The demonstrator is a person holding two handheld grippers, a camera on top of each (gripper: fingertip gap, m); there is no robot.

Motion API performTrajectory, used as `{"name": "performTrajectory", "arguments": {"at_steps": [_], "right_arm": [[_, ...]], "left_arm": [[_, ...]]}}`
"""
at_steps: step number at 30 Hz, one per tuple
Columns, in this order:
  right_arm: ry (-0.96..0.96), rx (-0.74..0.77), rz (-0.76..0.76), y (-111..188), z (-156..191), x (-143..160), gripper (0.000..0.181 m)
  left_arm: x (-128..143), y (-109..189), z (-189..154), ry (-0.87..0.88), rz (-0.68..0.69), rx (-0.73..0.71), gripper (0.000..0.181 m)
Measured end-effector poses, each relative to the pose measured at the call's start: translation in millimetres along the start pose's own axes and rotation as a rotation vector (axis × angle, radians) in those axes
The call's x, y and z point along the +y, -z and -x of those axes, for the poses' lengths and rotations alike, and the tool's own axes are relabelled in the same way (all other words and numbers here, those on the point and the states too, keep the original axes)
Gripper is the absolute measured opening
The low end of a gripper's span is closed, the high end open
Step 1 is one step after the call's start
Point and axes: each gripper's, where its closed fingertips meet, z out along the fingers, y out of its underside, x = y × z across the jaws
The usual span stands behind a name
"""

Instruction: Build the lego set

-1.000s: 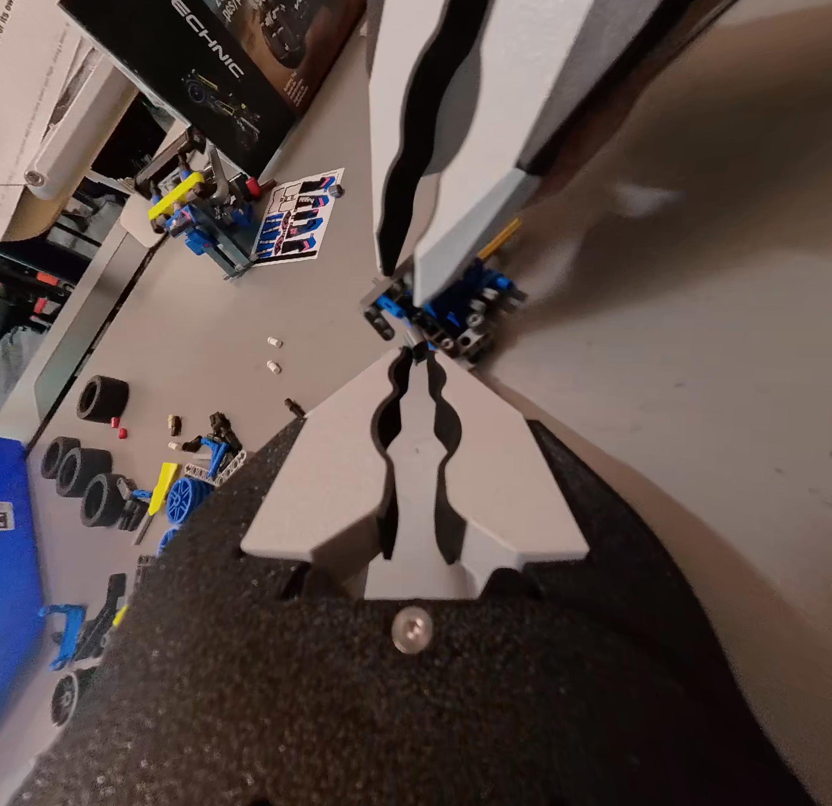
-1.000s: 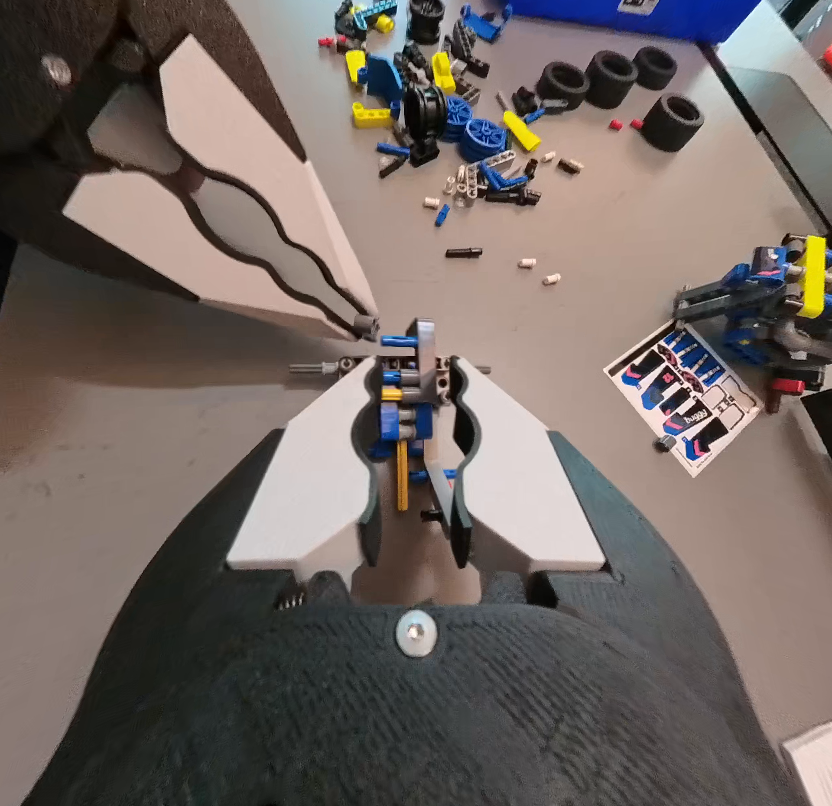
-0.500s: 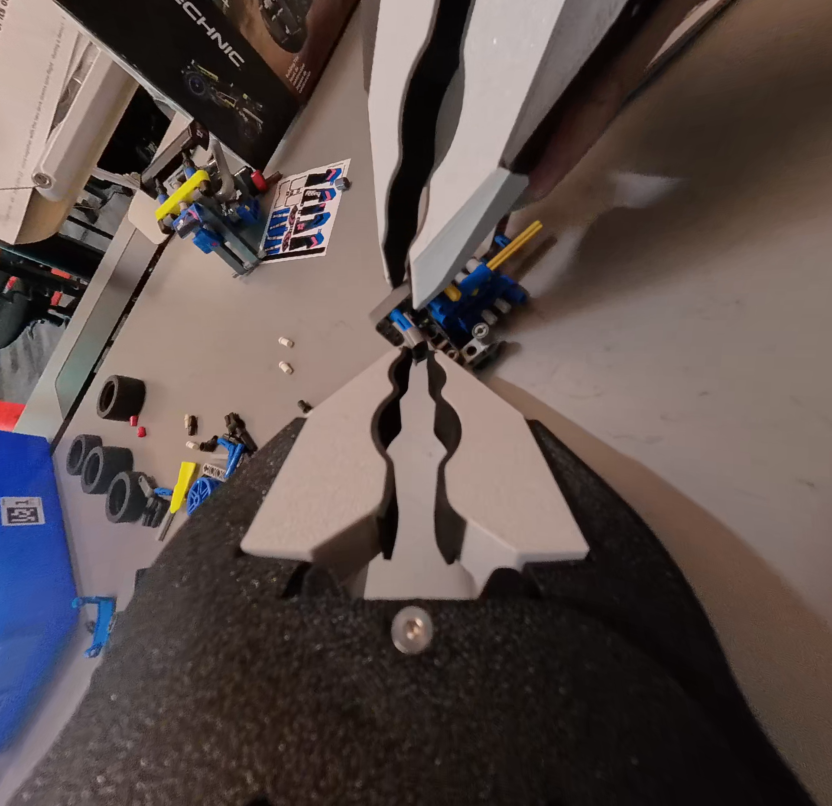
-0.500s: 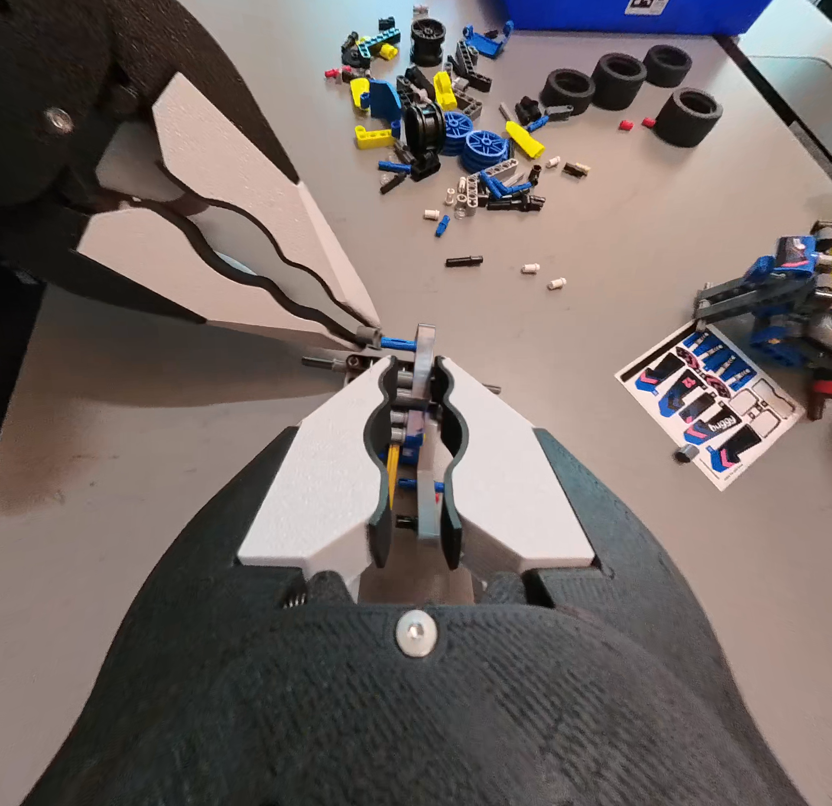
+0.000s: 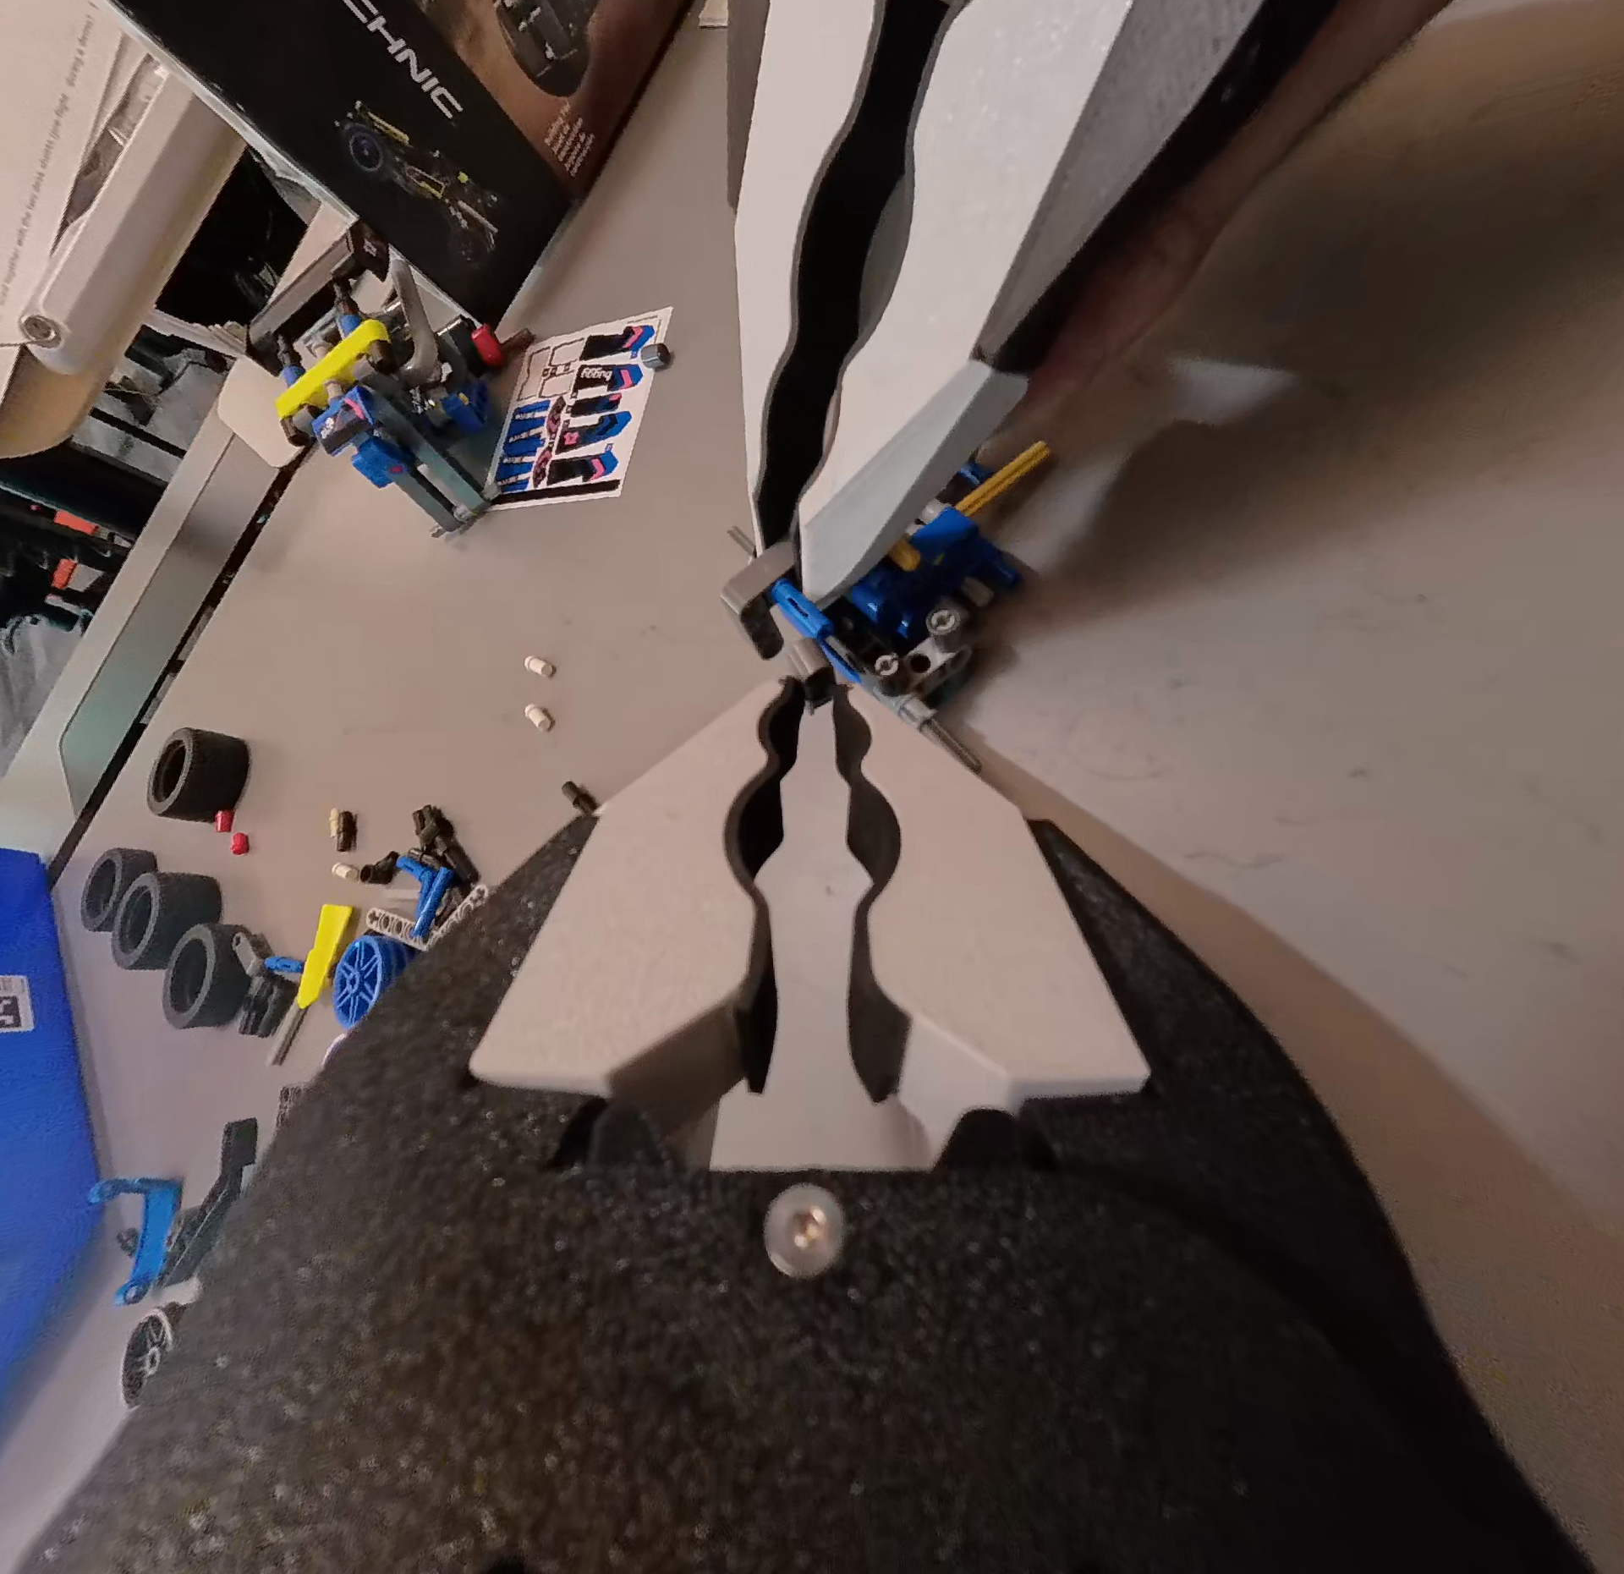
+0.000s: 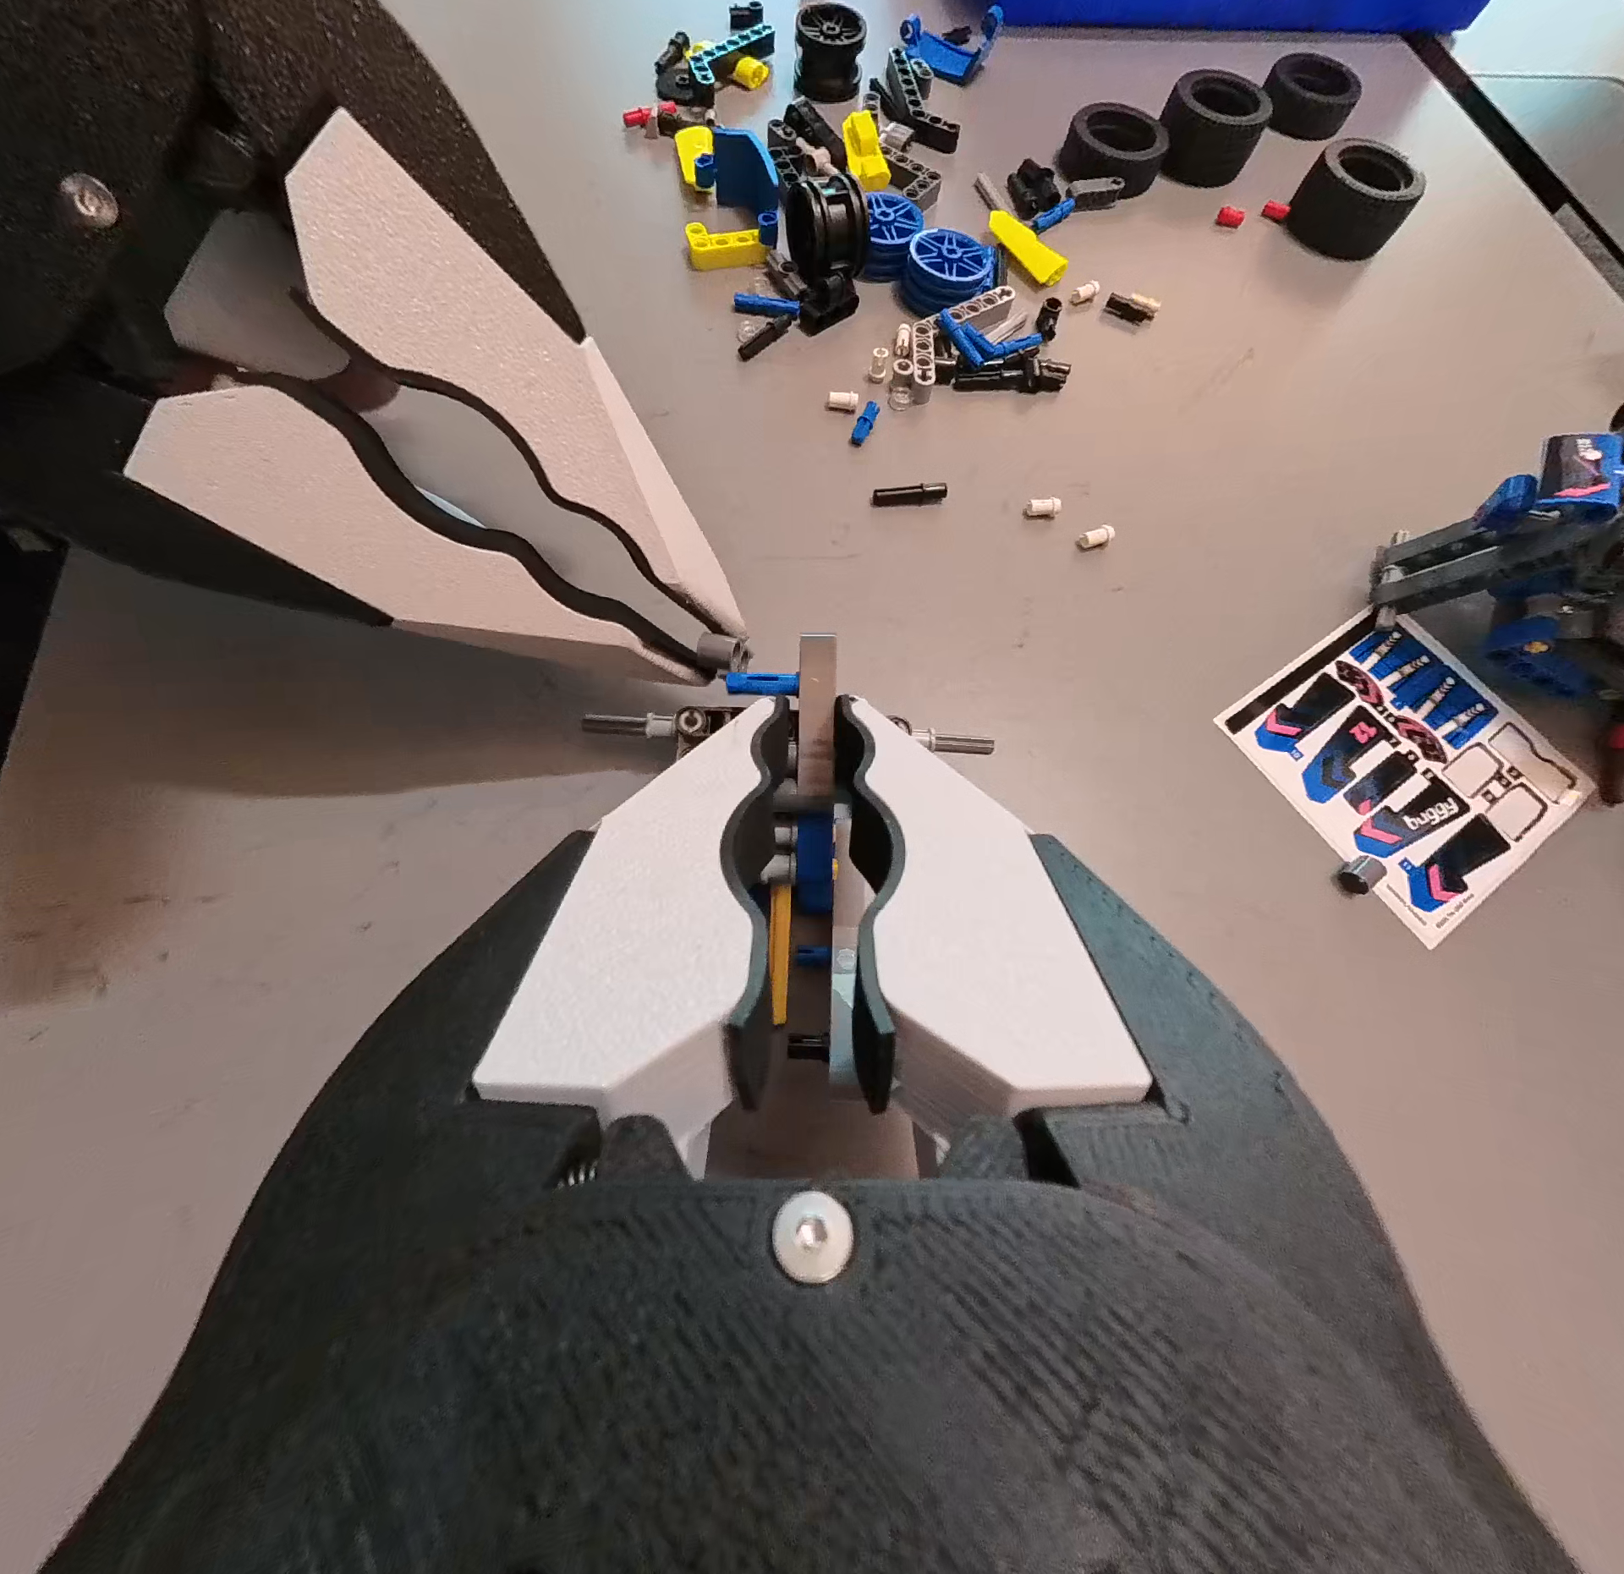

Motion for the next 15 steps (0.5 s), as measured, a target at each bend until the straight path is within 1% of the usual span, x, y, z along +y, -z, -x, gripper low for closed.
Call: {"name": "performTrajectory", "arguments": {"at_steps": [9,15], "right_arm": [[-0.078,0.001,-0.022,-1.8,-2.8,-1.1,0.007],[-0.077,0.015,-0.028,-3.7,-2.4,-2.7,0.006]], "left_arm": [[-1.2,-1.4,0.8,-0.030,-0.002,-0.018,0.005],[0.3,-2.2,1.9,-0.047,0.022,-0.041,0.004]]}}
